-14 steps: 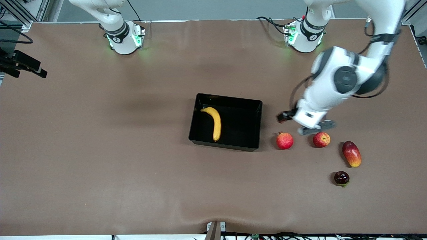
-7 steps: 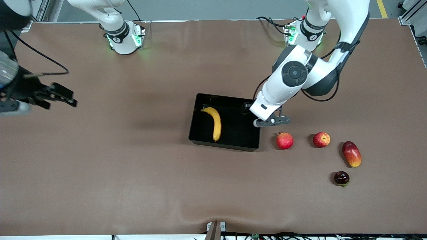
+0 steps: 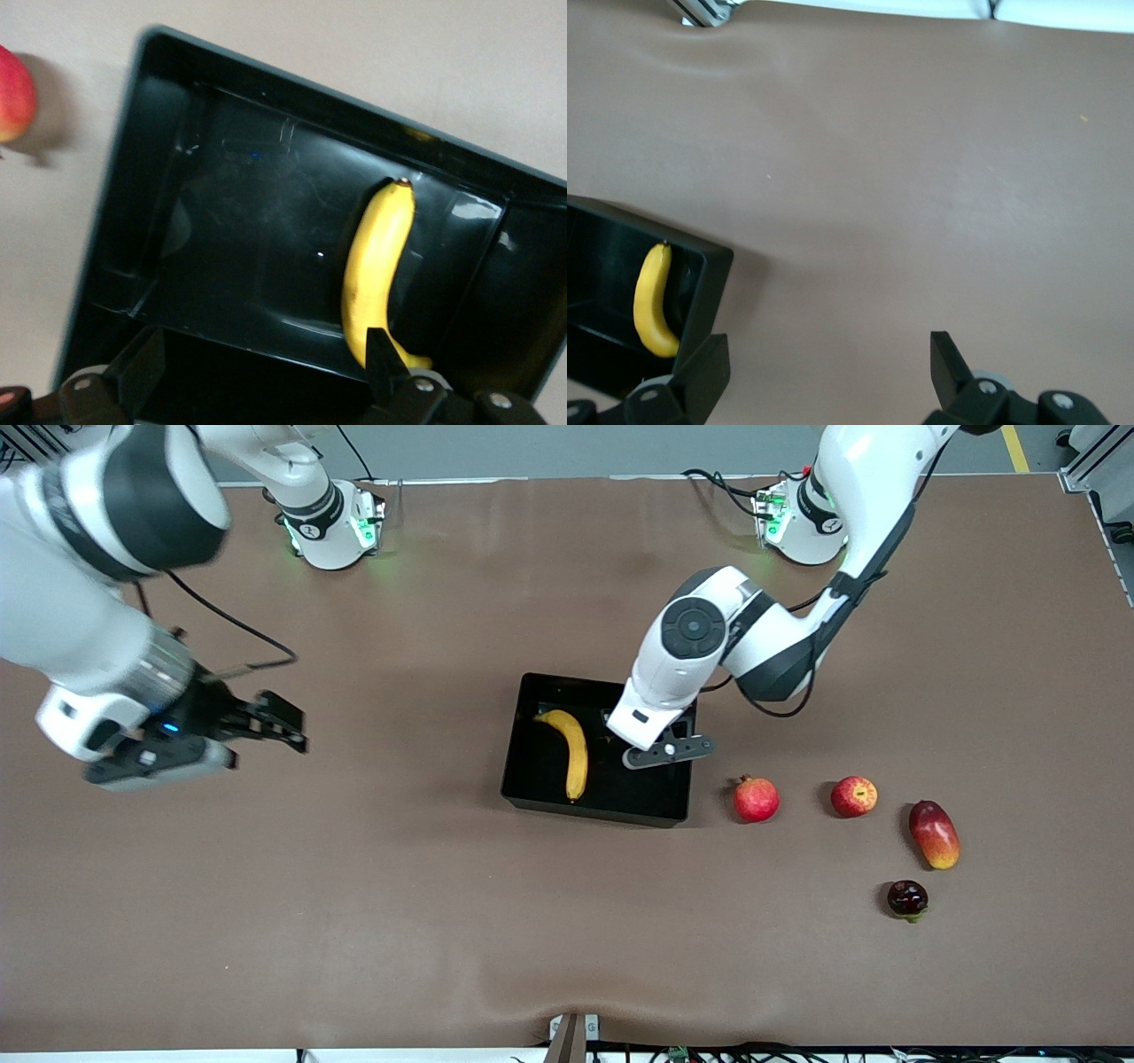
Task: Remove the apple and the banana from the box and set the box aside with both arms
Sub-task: 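Move the left gripper to the banana while the right gripper approaches, then grasp the yellow banana with the left gripper and lift it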
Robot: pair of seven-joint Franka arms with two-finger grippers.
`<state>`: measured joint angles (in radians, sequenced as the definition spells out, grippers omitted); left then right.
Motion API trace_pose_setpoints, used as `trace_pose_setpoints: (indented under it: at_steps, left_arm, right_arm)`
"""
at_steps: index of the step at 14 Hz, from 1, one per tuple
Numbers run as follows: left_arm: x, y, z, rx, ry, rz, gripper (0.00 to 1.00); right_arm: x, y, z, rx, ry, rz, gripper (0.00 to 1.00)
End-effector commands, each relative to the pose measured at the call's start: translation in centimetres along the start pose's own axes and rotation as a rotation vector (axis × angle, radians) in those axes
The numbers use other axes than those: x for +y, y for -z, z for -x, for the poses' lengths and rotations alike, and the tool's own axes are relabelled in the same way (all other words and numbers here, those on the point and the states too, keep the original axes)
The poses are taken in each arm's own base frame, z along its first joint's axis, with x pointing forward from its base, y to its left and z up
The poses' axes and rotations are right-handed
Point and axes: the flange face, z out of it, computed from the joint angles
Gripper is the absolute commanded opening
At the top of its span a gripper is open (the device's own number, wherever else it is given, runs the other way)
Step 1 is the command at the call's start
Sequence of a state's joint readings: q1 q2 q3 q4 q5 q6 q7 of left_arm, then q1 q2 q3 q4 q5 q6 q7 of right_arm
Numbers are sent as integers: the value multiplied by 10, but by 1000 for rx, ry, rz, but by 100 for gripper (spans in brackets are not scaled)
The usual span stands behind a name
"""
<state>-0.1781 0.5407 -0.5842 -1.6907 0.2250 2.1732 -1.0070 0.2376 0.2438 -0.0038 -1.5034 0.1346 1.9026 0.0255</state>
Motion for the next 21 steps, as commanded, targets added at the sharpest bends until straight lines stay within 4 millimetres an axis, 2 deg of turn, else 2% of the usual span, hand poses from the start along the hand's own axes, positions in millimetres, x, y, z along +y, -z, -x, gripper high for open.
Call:
trace_pose_setpoints:
  at_steps: [1,2,6,9,11,12,14,18,19,21]
  left_arm:
    - [26,-9,-1,9,29,11,100]
    - [35,-16,5,13,12,4,100]
    - [65,-54,11,43,14,-25,100]
    - [75,-89,12,90,2,12,100]
    - [76,-114,14,84,-7,16,100]
    - [78,-123,18,82,-14,5,100]
    - [81,-140,23,97,-27,-27,100]
    - [81,-155,28,98,-31,-49,100]
    - [81,-155,28,98,-31,-49,88]
    - [80,-160,28,92,-19,-53,56]
  right_arm:
    - [-15,-31,-20,62,24,-10,100]
    - [-24,-44,-26,88,36,-12,100]
    - [-37,-87,-47,201,53,-16,100]
    - [-70,-102,-69,202,95,-28,100]
    - [-77,-118,-82,141,98,-44,100]
    - [-75,-116,-89,143,86,-65,100]
    - [-75,-119,-92,144,79,-78,100]
    - [-80,-130,-83,55,87,-73,100]
    - [-80,-130,-82,52,86,-74,100]
    - [-80,-132,-81,41,86,-73,100]
